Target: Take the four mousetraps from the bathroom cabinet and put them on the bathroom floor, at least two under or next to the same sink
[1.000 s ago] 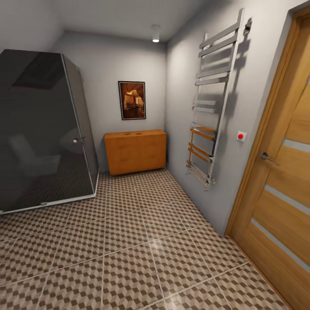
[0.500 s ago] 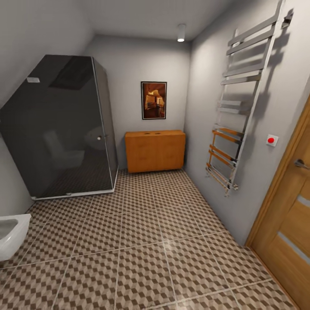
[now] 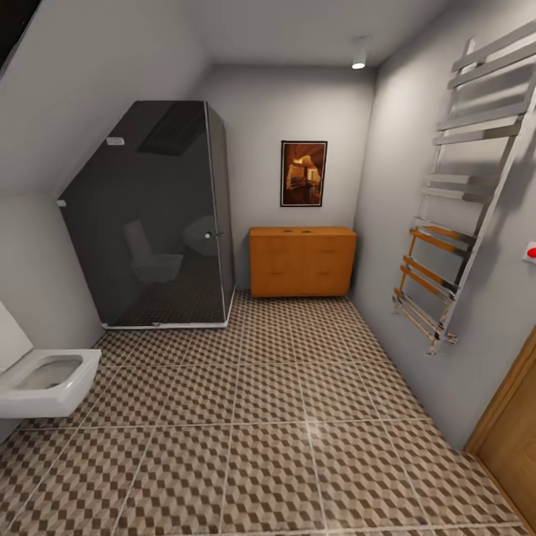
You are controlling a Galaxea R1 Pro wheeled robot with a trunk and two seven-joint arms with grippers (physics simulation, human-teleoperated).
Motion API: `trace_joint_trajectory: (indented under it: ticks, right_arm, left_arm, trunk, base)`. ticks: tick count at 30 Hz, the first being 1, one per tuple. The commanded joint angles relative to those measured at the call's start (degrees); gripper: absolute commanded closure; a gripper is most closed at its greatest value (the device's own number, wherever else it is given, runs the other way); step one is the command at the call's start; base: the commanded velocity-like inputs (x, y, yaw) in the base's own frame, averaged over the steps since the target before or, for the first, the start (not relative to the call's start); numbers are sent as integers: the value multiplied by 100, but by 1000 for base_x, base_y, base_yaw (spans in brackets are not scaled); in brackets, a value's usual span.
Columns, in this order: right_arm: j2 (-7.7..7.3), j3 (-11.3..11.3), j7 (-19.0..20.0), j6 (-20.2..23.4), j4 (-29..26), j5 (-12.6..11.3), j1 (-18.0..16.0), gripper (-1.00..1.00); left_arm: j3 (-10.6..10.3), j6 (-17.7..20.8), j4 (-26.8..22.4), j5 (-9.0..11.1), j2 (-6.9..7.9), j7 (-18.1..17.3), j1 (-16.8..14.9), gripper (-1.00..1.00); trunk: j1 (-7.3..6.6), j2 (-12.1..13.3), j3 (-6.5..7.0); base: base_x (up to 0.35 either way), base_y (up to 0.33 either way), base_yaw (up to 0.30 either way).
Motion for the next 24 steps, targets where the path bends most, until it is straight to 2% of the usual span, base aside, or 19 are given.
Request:
trace_joint_trajectory:
  ticks: [1,15,19,24]
  right_arm:
    - [0,-16,-12,-36,17,16,-8,-100]
    - [2,-16,-13,-41,17,10,-8,-100]
    - [2,-16,-13,-35,17,5,-11,-100]
    - [-9,-16,-13,-30,18,-1,-9,-100]
  left_arm:
    - [8,-20,8,39,-12,7,-4,-100]
    - [7,-4,21,60,-48,12,-7,-100]
    - [3,24,17,63,-49,25,-7,-100]
    - [-3,71,18,67,-44,39,-7,-100]
  trunk:
    - [2,-10,-11]
    - [2,-10,-11]
    - [2,-10,-11]
    - [2,-10,-11]
  base:
    - [0,0,300]
    - [14,0,300]
    - [181,0,281]
    - [271,0,131]
